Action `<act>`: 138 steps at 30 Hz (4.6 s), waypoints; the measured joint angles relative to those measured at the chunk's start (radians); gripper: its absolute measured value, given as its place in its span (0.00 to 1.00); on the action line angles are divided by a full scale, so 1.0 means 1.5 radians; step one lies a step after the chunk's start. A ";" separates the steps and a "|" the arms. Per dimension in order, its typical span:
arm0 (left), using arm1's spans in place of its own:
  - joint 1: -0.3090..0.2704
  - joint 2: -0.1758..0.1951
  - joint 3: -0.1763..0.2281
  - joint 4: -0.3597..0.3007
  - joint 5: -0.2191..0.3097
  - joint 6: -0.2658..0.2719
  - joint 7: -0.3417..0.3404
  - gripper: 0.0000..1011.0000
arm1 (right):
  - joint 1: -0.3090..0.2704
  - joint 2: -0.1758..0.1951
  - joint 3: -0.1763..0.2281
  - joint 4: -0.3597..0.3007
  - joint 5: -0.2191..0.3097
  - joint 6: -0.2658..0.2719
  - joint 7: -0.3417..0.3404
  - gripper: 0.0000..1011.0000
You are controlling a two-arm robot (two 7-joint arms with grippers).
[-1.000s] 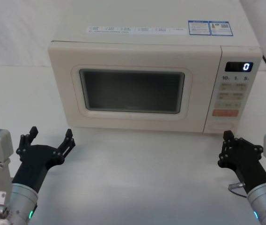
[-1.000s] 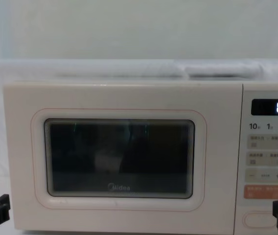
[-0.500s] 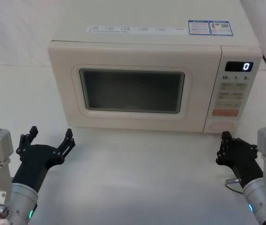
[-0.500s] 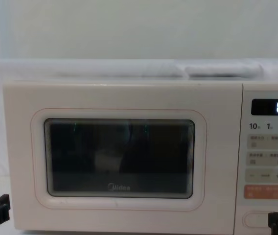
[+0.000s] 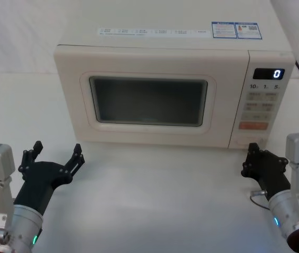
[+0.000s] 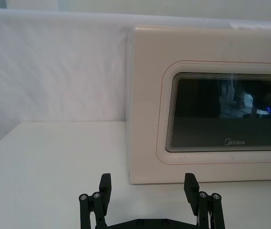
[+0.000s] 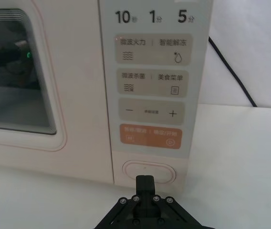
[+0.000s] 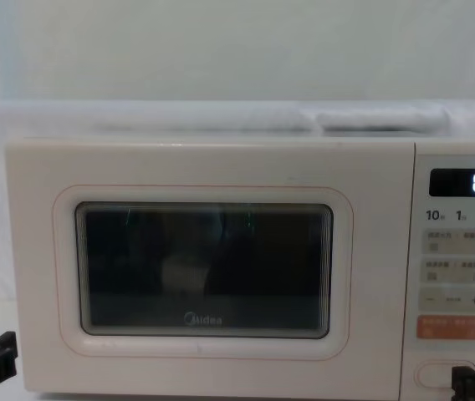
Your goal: Press the button to open the microwave door with one hand; close the microwave door with the other hand.
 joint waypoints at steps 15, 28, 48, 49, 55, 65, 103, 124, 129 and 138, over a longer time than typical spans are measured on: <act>0.000 0.000 0.000 0.000 0.000 0.000 0.000 0.99 | 0.036 -0.017 0.021 0.048 0.014 0.003 0.012 0.00; 0.000 0.000 0.000 0.000 0.000 0.000 0.000 0.99 | 0.050 -0.022 0.030 0.067 0.022 -0.002 0.015 0.00; 0.000 0.000 0.000 0.000 0.000 0.000 0.000 0.99 | 0.066 -0.028 0.024 0.083 0.017 -0.005 0.015 0.00; 0.000 0.000 0.000 0.000 0.000 0.000 0.000 0.99 | 0.067 -0.028 0.024 0.084 0.017 -0.005 0.015 0.00; 0.000 0.000 0.000 0.000 0.000 0.000 0.000 0.99 | 0.073 -0.029 0.024 0.090 0.017 -0.005 0.015 0.00; 0.000 0.000 0.000 0.000 0.000 0.000 0.000 0.99 | 0.079 -0.031 0.023 0.101 0.016 -0.006 0.015 0.00; 0.000 0.000 0.000 0.000 0.000 0.000 0.000 0.99 | 0.097 -0.036 0.030 0.124 0.019 -0.008 0.012 0.00; 0.000 0.000 0.000 0.000 0.000 0.000 0.000 0.99 | -0.010 0.024 0.019 -0.021 0.045 0.011 0.070 0.00; 0.000 0.000 0.000 0.000 0.000 0.000 0.000 0.99 | -0.030 0.043 0.017 -0.050 0.047 0.013 0.079 0.00; 0.000 0.000 0.000 0.000 0.000 0.000 0.000 0.99 | -0.060 0.082 0.013 -0.085 0.048 0.004 0.096 0.01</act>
